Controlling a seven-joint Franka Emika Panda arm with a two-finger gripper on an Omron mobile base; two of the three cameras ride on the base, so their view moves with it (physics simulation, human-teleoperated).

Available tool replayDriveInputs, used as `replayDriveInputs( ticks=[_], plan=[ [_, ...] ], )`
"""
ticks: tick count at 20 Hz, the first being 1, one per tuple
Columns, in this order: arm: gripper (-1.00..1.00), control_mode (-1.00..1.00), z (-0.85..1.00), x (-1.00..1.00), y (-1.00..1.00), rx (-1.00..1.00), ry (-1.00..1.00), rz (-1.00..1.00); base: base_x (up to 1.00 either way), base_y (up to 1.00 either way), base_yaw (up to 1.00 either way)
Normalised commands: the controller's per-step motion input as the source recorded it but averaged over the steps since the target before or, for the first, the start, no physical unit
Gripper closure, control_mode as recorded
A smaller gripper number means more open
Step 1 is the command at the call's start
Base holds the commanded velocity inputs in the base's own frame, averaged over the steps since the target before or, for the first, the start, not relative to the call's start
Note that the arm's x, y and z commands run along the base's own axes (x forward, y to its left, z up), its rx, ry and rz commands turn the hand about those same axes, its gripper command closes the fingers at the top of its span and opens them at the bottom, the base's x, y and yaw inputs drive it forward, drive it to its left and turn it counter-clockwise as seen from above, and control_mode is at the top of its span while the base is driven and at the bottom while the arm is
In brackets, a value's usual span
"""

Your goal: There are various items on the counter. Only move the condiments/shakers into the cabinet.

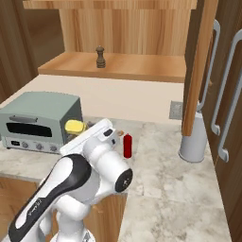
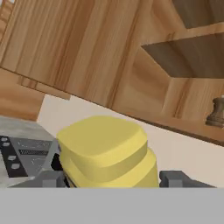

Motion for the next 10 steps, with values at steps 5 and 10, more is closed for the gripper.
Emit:
replayDriveInputs(
  ticks=[5, 10],
  plan=[
    [1.00, -1.00, 1.00, -0.35, 0.32, 0.33, 0.10, -0.44, 0.00, 0.00, 0.00],
    [1.00, -1.00, 0.65, -0.03, 0.00, 0.33, 0.23, -0.30, 0.00, 0.00, 0.00]
  ],
)
